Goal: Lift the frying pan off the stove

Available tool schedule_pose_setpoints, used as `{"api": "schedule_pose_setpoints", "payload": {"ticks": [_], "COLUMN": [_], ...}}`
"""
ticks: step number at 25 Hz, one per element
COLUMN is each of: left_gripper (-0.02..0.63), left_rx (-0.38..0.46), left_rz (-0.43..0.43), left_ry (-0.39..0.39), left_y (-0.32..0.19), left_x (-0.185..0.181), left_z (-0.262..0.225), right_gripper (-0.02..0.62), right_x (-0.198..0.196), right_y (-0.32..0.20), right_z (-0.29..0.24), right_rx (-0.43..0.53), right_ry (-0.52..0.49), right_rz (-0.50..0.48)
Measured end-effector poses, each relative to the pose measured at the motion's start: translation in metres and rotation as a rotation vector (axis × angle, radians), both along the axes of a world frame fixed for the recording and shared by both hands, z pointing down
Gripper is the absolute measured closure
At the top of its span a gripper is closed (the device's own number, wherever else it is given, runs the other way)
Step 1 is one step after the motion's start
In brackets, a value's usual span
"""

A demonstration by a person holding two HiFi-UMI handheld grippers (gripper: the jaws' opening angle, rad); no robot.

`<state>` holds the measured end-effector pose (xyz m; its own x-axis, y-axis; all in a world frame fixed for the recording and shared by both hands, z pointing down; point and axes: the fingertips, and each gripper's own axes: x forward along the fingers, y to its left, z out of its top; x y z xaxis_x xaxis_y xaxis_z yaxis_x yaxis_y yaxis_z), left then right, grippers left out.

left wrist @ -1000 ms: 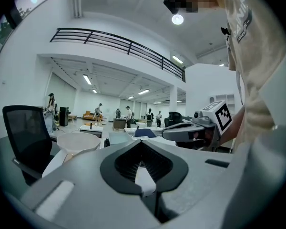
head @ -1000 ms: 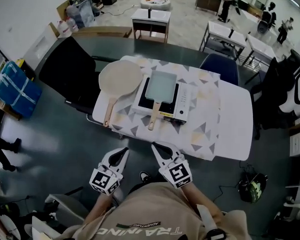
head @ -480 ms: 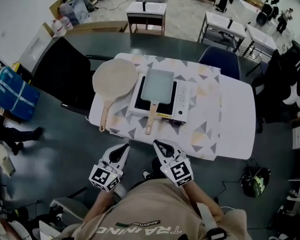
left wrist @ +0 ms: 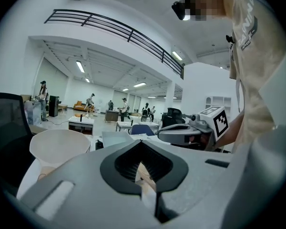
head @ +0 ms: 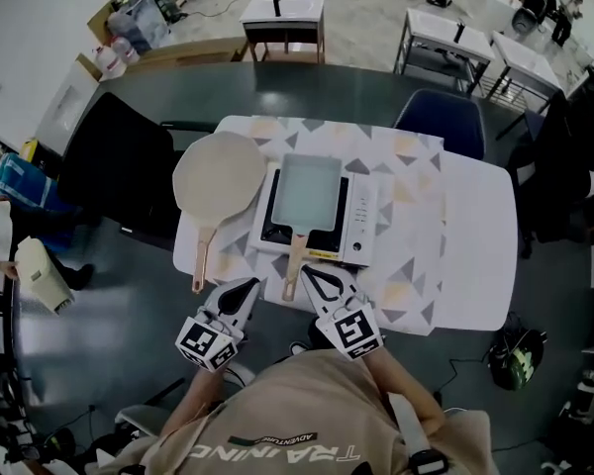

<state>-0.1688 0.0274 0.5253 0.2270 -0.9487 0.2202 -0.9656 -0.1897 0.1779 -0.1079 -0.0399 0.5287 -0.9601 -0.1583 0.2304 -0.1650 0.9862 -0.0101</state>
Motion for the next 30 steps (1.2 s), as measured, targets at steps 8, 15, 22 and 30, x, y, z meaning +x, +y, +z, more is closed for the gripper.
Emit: {"api": "schedule_pose_setpoints", "payload": {"ticks": [8, 15, 22, 30], "left_gripper": [0.607, 0.606, 0.606, 0.606], "left_rx": [-0.019, -0.033, -0.055, -0.047], "left_rz": [0.065, 0.086, 0.146, 0.266], "left_ry": [0.036, -0.001, -0.01, -0.004], "left_y": [-0.054, -0.083, -0.094, -0.093], "left_x": [-0.002, -0.003, -0.009, -0.019], "left_z": [0.001, 0.007, 0.009, 0.0], "right_gripper": [0.594, 0.594, 0.594, 0.594], "right_x": [0.007, 0.01, 0.007, 0.0], "right_y": [-0.055, -0.077, -0.078, -0.079], "right_z": [0.012, 0.019, 0.025, 0.004], "right_rx": [-0.04, -0.063, -0.081, -0.046], "right_ry": [-0.009, 0.002, 0.017, 0.01], "right_rz": [0.073, 0.088, 0.117, 0.235]}}
